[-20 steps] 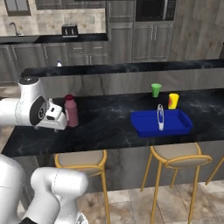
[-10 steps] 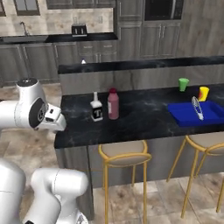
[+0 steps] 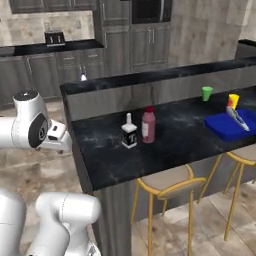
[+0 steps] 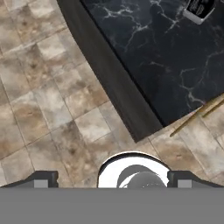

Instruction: Place the drinks on the dining counter in a tight cluster.

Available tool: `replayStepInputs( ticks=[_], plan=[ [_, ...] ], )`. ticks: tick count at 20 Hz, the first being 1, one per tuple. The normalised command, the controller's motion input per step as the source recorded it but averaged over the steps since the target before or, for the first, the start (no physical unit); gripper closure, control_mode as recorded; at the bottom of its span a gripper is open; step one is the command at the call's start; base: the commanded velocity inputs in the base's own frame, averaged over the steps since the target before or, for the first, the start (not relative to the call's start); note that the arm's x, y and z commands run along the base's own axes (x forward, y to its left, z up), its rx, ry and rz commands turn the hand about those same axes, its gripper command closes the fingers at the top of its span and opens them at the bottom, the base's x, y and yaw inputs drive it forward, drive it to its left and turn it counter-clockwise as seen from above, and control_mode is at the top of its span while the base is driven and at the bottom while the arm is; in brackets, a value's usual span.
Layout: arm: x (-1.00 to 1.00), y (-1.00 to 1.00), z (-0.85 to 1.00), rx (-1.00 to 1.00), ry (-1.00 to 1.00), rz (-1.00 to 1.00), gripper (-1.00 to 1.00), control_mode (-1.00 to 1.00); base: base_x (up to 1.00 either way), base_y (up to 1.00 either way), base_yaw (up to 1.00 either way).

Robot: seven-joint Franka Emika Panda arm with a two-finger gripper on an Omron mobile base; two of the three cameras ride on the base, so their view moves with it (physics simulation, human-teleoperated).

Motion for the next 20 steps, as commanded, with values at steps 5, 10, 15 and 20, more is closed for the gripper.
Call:
replayStepInputs(
  ticks=[5,10,15,20],
  plan=[
    [0.00,0.00,0.00,0.00,0.00,0.00,-1.00,1.00,0.74,1.00,-0.52],
    [0.00,0.00,0.00,0.00,0.00,0.00,-1.00,1.00,0.66,1.00,-0.49],
    [0.00,0.00,0.00,0.00,0.00,0.00,-1.00,1.00,-0.18,1.00,-0.36],
    [0.00,0.00,0.00,0.00,0.00,0.00,-1.00,1.00,-0.96,1.00,-0.24]
  ],
)
